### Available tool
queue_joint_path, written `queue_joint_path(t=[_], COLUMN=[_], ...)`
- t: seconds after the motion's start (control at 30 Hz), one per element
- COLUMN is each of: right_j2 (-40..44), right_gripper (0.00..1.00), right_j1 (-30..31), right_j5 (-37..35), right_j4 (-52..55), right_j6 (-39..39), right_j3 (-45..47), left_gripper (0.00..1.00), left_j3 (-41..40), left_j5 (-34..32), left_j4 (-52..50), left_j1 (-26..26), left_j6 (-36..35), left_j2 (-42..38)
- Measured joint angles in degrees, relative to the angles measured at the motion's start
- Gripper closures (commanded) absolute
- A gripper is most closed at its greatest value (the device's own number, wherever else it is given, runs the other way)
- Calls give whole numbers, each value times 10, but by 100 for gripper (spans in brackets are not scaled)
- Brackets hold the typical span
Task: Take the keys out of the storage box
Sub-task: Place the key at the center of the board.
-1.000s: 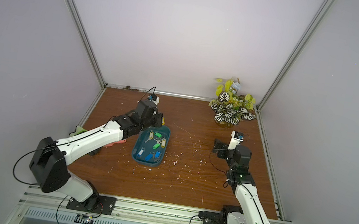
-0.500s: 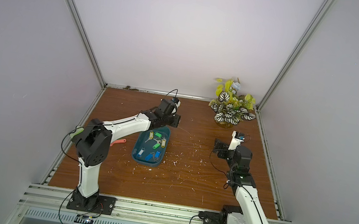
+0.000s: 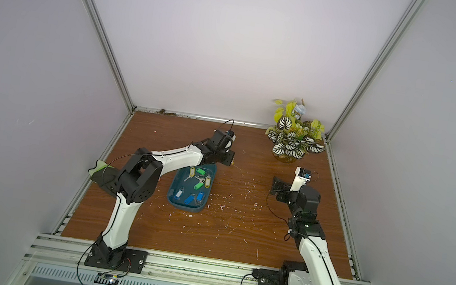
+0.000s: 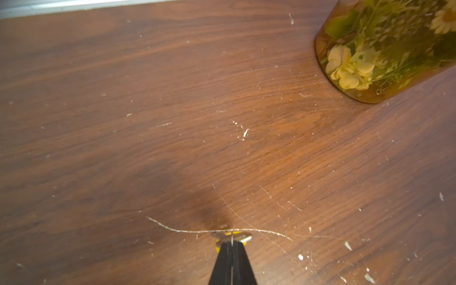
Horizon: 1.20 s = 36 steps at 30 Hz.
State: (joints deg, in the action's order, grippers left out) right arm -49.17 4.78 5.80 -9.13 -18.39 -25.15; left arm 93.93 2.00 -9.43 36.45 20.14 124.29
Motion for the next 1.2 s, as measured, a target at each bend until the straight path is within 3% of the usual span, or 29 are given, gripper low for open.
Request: queue_joint_path(t=[0.3,0.47,0.53,0.6,0.7,0.97,1.2], right_j2=[0,0,0,0,0,-5,-19], right_gripper=[3,3,3,3,2,2,2], right_j1=[0,0,0,0,0,0,0], right_j5=[-5,-10,-10,-10,-10,-10,-10], right_j4=[0,0,0,0,0,-5,-13], right_j6=[2,6,8,11,13,15,15], right_j3=[0,0,0,0,0,1,4], left_gripper=[73,50,37,17,1,2,2], left_j3=[17,25,20,5,-34,-163,-260], left_j5=[1,-6,-12,-21,-43,-123,-164], left_j4=[-6,-8,-10,-13,-15,-8,-50], left_j1=[0,0,0,0,0,1,1], left_j6=[0,-2,-4,-9,-19,-50,-79], left_j2=[3,0,-6,-27,-83,-284,-378])
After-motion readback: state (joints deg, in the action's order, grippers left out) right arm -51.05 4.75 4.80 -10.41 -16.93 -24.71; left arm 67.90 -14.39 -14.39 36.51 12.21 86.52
